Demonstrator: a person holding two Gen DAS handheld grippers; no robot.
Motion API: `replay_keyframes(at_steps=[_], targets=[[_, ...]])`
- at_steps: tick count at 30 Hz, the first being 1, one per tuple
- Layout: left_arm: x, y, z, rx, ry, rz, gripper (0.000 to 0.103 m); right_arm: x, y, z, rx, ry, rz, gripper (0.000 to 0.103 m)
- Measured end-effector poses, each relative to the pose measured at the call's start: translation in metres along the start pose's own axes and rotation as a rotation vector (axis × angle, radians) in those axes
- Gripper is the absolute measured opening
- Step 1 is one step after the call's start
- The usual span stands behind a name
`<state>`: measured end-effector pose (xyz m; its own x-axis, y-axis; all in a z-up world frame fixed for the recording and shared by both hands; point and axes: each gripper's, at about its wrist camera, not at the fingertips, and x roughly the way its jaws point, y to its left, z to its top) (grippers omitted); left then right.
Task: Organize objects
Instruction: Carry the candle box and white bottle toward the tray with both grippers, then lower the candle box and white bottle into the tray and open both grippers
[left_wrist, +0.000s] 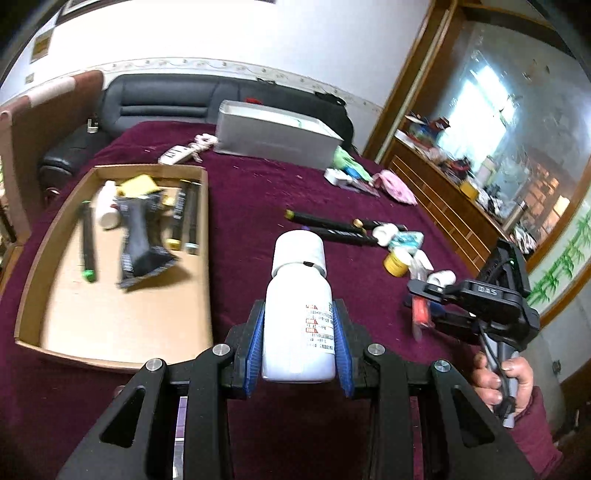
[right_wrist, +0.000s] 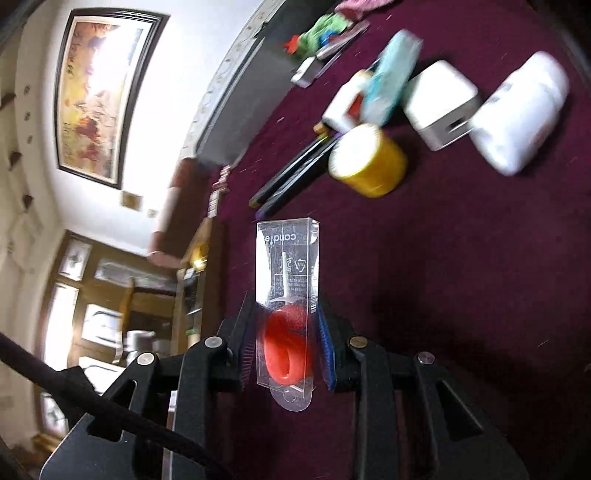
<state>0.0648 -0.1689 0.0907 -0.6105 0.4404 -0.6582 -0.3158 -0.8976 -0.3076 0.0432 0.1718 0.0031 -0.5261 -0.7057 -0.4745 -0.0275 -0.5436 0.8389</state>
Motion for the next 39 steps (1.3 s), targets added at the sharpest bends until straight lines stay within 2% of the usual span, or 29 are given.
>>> replay_keyframes(at_steps=[5, 11, 15, 22, 26, 31, 39], targets=[[-0.017, 0.038, 0.004, -0.051, -0.043, 0.06, 0.029, 0.024, 0.03, -0.003, -0.019, 0.066, 0.07, 0.027], [-0.024, 0.094, 0.01, -0.104, -0.067, 0.178, 0.029, 0.064, 0.076, -0.006, -0.062, 0.148, 0.125, 0.027], [-0.015, 0.131, 0.017, -0.127, -0.041, 0.255, 0.029, 0.1, 0.102, -0.011, -0.076, 0.219, 0.149, 0.028], [0.013, 0.167, 0.029, -0.124, 0.005, 0.315, 0.029, 0.158, 0.138, -0.029, -0.118, 0.328, 0.164, 0.028], [0.02, 0.182, 0.03, -0.131, 0.023, 0.335, 0.029, 0.193, 0.158, -0.039, -0.135, 0.395, 0.16, 0.028], [0.023, 0.2, 0.03, -0.162, 0.028, 0.315, 0.029, 0.233, 0.177, -0.049, -0.184, 0.449, 0.111, 0.028], [0.035, 0.212, 0.034, -0.179, 0.041, 0.273, 0.029, 0.282, 0.198, -0.053, -0.267, 0.466, 0.0, 0.028]])
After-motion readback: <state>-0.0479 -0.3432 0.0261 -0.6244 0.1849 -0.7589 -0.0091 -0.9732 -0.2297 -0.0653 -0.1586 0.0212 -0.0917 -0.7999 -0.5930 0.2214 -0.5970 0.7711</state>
